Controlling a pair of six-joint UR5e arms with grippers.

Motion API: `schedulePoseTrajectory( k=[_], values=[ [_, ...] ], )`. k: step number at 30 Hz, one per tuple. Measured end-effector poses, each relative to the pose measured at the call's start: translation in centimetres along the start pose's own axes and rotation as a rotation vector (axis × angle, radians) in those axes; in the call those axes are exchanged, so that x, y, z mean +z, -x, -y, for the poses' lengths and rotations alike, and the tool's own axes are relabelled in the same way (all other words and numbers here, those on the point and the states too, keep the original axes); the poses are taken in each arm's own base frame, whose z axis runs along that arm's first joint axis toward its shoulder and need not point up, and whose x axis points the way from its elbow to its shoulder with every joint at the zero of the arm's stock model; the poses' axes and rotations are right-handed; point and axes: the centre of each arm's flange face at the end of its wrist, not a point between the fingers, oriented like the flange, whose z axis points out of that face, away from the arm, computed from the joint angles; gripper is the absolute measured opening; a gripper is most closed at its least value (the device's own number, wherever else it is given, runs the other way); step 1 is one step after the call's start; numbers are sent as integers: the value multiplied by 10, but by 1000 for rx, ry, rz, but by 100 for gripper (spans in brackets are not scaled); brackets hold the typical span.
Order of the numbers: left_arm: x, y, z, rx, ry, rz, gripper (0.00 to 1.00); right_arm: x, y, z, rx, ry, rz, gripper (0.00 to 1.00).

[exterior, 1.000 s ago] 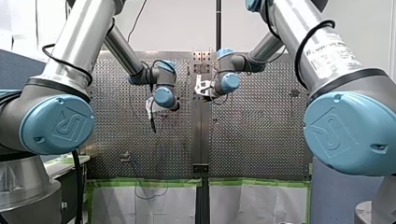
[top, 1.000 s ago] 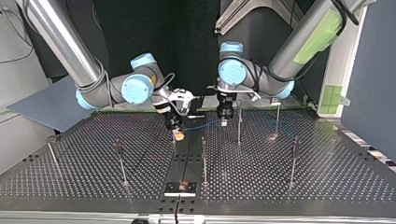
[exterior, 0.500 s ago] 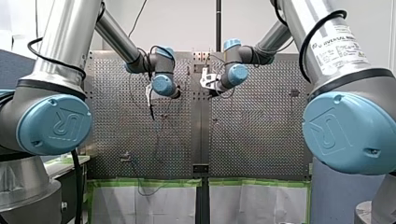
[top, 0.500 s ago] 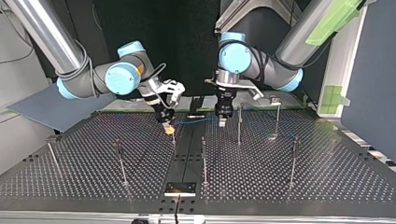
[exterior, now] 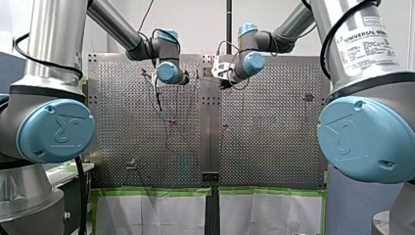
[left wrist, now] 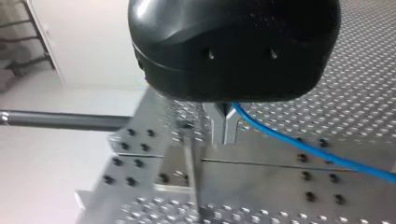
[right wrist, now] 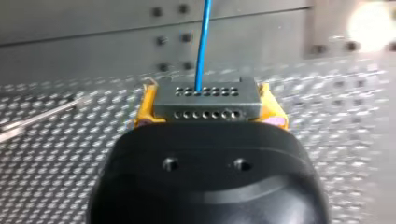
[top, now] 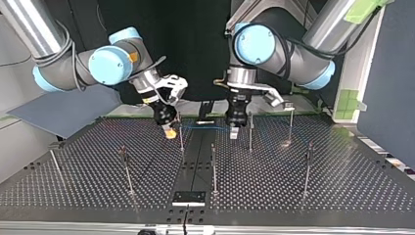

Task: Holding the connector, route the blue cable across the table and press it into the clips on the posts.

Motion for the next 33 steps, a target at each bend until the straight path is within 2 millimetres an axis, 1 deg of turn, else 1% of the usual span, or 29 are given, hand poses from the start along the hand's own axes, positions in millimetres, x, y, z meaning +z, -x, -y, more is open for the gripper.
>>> schedulePoseTrajectory(
  k=[2,6,9,11,13,15,21,22,29,31,33],
  values=[
    [-1,5,1,0,-2,9,0,-3,-13,3,-3,-15,-21,0],
    [-3,8,1,9,-4,13,0,-12,-42,12,-9,-53,-68,0],
    [-3,8,1,21,-4,13,0,-18,-57,17,-14,-79,-89,0],
    [-3,8,1,30,-4,13,0,-20,-61,20,-17,-95,-92,0],
    [-2,7,0,36,-5,7,0,-21,-62,21,-20,-111,-88,0],
    [-1,6,-1,39,-10,-1,0,-19,-58,22,-24,-120,-77,0],
    [9,15,-2,37,-20,-4,0,-6,-35,17,-39,-122,-25,0],
    [12,16,-2,37,-21,-4,0,-5,-33,17,-41,-123,-23,0],
    [21,18,-1,37,-22,-4,0,1,-37,13,-43,-133,-24,0],
    [25,16,0,37,-28,-7,0,3,-41,9,-39,-130,-31,0],
    [29,13,1,38,-34,-12,0,6,-46,0,-33,-120,-39,0]
  ],
)
